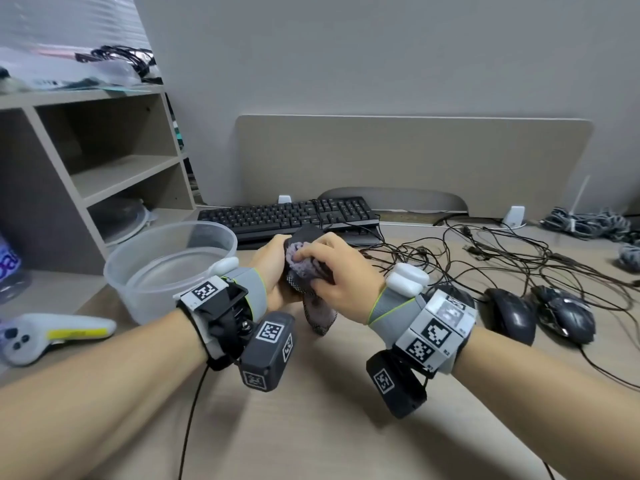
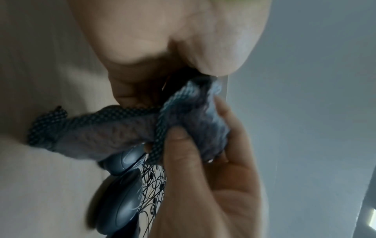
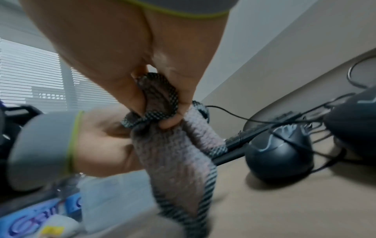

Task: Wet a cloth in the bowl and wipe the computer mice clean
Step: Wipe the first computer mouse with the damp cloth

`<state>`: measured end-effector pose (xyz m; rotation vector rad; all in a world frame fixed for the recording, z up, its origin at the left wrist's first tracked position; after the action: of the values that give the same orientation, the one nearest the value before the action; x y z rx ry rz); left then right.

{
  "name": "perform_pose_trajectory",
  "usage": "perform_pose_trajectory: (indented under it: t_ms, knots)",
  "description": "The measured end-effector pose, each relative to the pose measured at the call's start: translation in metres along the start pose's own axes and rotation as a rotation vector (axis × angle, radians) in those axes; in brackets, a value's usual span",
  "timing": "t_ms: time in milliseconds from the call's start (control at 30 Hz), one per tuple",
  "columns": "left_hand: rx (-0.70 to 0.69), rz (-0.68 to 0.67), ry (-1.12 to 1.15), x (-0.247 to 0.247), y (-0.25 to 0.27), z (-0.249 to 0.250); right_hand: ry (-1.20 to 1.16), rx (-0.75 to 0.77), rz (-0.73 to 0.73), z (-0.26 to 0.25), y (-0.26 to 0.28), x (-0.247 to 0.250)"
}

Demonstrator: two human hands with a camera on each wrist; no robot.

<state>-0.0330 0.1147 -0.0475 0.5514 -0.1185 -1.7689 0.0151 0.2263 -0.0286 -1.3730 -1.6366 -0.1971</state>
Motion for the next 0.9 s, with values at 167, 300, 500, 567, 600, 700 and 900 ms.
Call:
perform_pose_trajectory:
  t_ms: [167, 300, 500, 567, 600, 700, 900]
  knots:
    - [-0.005, 0.015, -0.013, 0.009, 0.001, -0.001, 0.000, -0.160, 0.058, 0.020, -0.005, 0.010]
    - [-0.020, 0.026, -0.058, 0.011, 0.002, 0.001, 0.022, -0.083, 0.061, 0.004, -0.006, 0.004]
    - [0.016, -0.046, -0.055, 0.014, 0.011, 0.001, -0.044, -0.179, 0.104, 0.026, -0.005, 0.009]
    - [0.024, -0.051, -0.106, 0.015, 0.014, 0.001, -0.053, -0.260, 0.136, 0.038, -0.008, 0.014]
    - [0.016, -0.050, -0.114, 0.015, 0.014, 0.002, -0.082, -0.278, 0.152, 0.040, -0.012, 0.016]
    - [-0.015, -0.042, -0.113, 0.011, 0.015, 0.002, -0.200, -0.331, 0.211, 0.043, -0.021, 0.024]
    - [-0.068, -0.046, -0.230, 0.004, 0.018, 0.005, -0.190, -0.294, 0.129, 0.037, -0.016, 0.017]
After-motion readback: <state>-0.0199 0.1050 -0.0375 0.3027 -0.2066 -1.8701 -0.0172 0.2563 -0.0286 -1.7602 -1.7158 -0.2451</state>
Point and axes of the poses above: each hand's wrist, its own y-axis away from the middle knuckle, its own x-axis out of the back of the hand, z = x × y, the point moved 3 cm from there along -y, towards the middle knuckle, and after that the axes turned 2 degrees about -z, right-handed, at the moved point
